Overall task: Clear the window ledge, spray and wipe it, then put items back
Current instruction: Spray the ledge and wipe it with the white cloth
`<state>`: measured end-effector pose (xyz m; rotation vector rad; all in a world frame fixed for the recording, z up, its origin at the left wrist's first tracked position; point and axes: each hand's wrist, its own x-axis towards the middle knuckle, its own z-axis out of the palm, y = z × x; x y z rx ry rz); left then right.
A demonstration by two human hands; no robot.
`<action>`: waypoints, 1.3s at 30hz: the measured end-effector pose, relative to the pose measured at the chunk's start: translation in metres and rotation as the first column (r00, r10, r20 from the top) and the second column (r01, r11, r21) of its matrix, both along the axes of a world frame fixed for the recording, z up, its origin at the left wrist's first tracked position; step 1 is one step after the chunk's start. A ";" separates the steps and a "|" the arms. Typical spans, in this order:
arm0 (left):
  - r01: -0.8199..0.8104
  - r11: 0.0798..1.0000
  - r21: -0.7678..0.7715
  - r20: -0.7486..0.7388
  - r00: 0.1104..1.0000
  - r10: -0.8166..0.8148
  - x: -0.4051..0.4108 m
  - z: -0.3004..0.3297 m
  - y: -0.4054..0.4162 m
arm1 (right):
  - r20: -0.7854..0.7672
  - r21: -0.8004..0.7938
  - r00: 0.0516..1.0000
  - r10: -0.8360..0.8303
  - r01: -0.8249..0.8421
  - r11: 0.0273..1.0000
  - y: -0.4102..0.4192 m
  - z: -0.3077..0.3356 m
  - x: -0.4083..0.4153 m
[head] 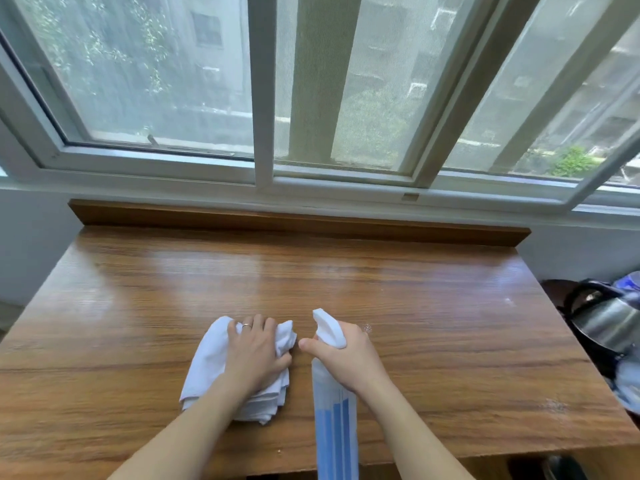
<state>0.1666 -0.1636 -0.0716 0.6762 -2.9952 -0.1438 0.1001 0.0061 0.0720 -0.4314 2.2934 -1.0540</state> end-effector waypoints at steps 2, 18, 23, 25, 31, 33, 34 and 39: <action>-0.004 1.000 -0.003 0.026 1.000 0.004 -0.015 0.002 -0.010 | 0.001 -0.014 1.000 -0.009 0.009 1.000 -0.004 0.003 -0.002; 0.073 0.997 -0.019 -0.111 0.991 -0.075 0.059 0.002 0.036 | 0.008 -0.010 1.000 -0.011 0.011 1.000 -0.020 0.003 -0.026; 0.066 0.998 -0.009 -0.115 0.991 -0.066 0.049 -0.003 0.032 | -0.006 -0.004 1.000 0.024 -0.024 1.000 -0.026 0.005 -0.036; 0.056 0.998 -0.006 -0.133 0.990 -0.056 0.038 -0.001 0.028 | -0.006 -0.001 0.999 0.033 -0.033 0.999 -0.026 0.006 -0.040; -0.005 1.000 -0.006 -0.107 0.994 0.004 -0.012 -0.001 -0.003 | 0.015 0.024 0.999 0.033 -0.034 0.999 -0.026 0.007 -0.054; -0.014 1.000 0.003 -0.066 0.998 0.014 -0.035 0.000 -0.018 | 0.012 0.032 1.000 0.029 -0.029 0.999 -0.027 0.007 -0.059; -0.019 1.000 0.011 -0.039 0.999 0.019 -0.045 0.003 -0.025 | 0.016 0.030 1.000 0.026 -0.026 0.999 -0.028 0.007 -0.061; -0.052 0.998 0.023 0.092 0.995 0.050 -0.090 0.012 -0.055 | 0.018 0.022 1.000 0.022 -0.022 1.000 -0.028 0.010 -0.067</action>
